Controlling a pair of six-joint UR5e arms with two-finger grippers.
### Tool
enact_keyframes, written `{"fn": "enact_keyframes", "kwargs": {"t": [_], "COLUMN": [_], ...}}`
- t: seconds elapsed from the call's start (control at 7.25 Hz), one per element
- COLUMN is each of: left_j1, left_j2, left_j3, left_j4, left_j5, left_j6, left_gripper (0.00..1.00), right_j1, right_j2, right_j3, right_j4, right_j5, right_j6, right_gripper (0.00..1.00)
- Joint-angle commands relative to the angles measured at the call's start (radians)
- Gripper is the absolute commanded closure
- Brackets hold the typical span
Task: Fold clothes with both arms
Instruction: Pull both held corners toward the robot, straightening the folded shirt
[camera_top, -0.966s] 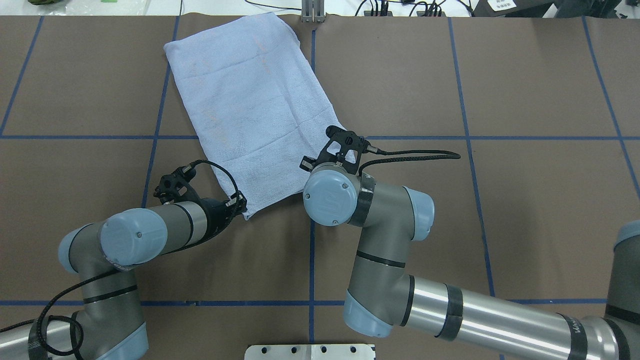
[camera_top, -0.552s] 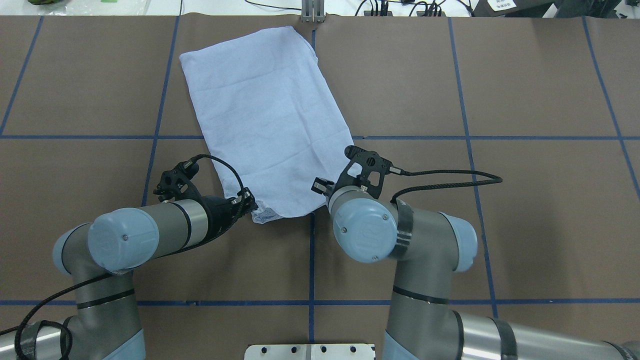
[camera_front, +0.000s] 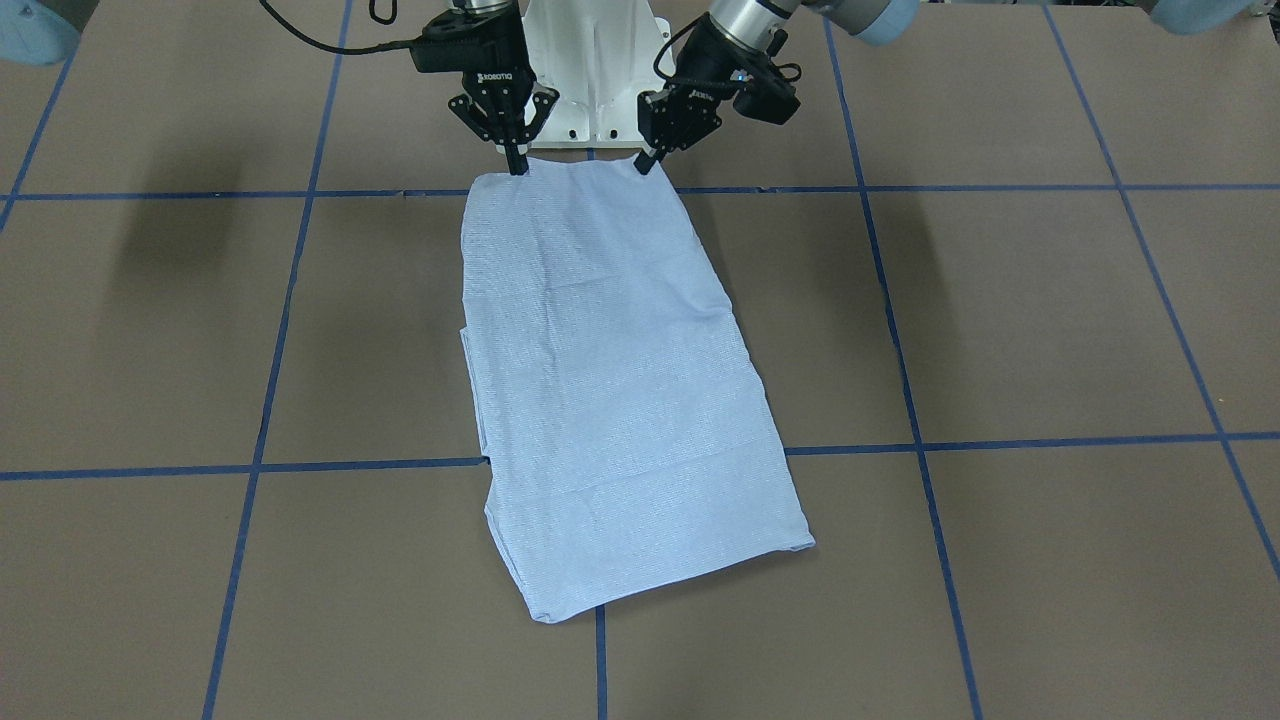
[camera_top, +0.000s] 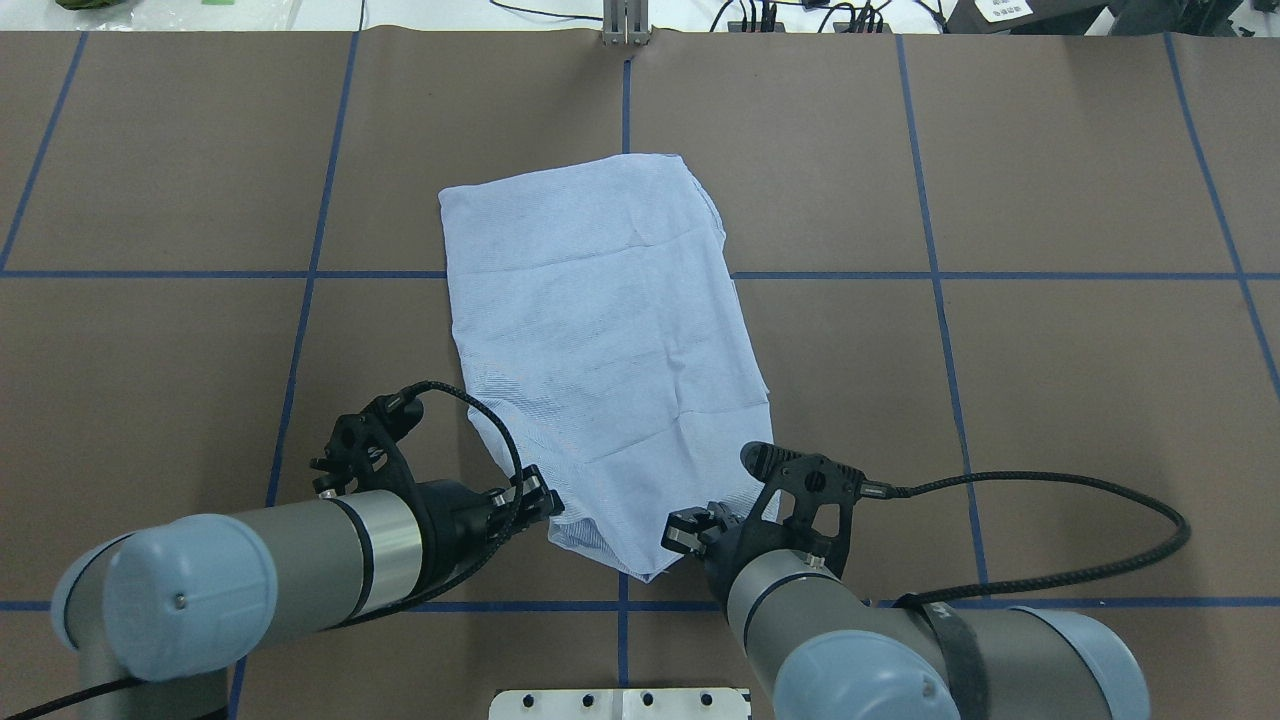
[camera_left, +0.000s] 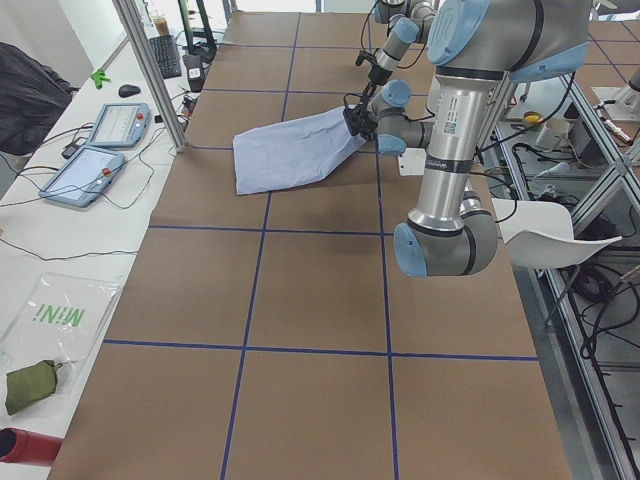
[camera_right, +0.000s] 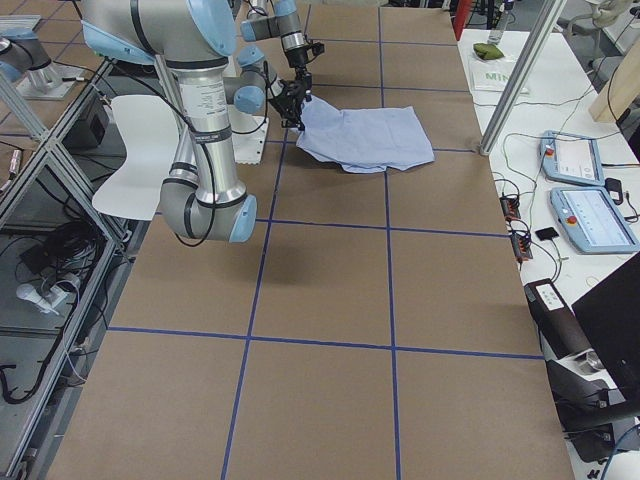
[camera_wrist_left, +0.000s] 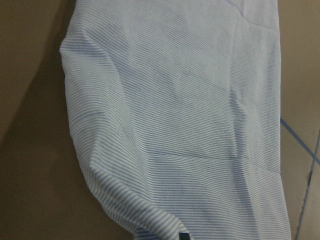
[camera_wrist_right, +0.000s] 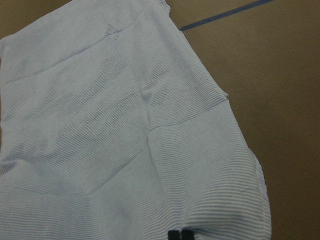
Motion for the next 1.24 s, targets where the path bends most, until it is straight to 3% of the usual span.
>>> {"fn": "enact_keyframes", "kwargs": {"t": [0.0,0.14,0.41,0.83,1.1], "left_j1": [0.022,0.019,-0.053,-0.218,-0.300], "left_j2": [-0.001,0.000,-0.012,-0.029,-0.117], "left_j3": [-0.095,-0.076,-0.007,-0.002,0.096], "left_j4": [0.126,0.142,0.163,0.188,0.220], "left_j5": [-0.002,-0.005,-0.003,-0.009,-0.009], "left_j6": [0.000,0.009,0.024,0.137,0.187], "left_gripper": [1.00,1.00,1.00,1.00,1.00], "right_j1": [-0.021,0.002,0.095,0.243,0.341], "right_j2": [-0.010,-0.004,0.121,0.200,0.336], "right_j3": [0.024,-0.009,-0.127,-0.166,-0.359], "right_j4": [-0.007,-0.005,-0.002,-0.002,0.004], "right_j5": [-0.008,-0.008,-0.002,0.085,0.110], "right_j6": [0.002,-0.009,-0.078,-0.144,-0.188], "right_gripper": [1.00,1.00,1.00,1.00,1.00]}}
